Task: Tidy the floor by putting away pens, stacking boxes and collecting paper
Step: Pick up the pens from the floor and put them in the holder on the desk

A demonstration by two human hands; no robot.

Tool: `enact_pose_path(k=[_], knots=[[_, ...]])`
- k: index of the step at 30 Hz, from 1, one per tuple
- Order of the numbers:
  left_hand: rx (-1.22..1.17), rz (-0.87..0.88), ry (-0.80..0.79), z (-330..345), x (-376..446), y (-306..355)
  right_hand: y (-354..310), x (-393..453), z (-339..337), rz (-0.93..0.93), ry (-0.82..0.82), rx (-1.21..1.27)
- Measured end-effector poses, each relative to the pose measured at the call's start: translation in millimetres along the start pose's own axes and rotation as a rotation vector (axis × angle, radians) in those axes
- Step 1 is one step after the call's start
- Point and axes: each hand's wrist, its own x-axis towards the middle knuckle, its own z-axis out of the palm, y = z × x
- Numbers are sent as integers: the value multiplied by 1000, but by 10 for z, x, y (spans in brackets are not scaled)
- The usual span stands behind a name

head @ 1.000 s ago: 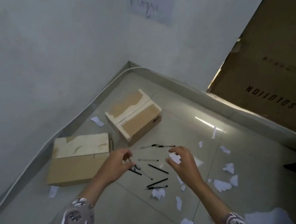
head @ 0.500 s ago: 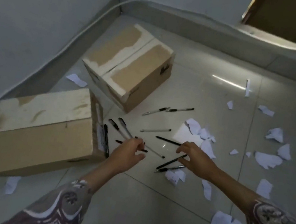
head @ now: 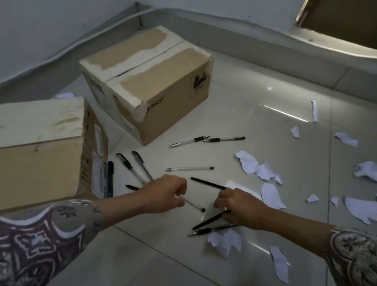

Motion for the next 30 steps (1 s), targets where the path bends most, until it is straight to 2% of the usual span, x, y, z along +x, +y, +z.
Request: enact_pose_path(k=[4, 8, 15, 17, 23, 30], knots=[[-26, -14, 20, 39, -6, 13, 1, 34, 153, -112, 33, -107], [-90, -21, 15, 10, 38, 99, -15, 78, 118, -134, 18, -84], [-361, -51, 93, -151, 260, 124, 15, 79, -188, 137, 194, 310], [-369, -72, 84, -146, 311, 113, 57, 90, -203, 190, 215, 373], [-232, -102, 44, -183, 535, 107, 180, 233, -192, 254, 202, 273], [-217, -102, 47, -93, 556, -11, 224, 526, 70, 290, 186, 65]])
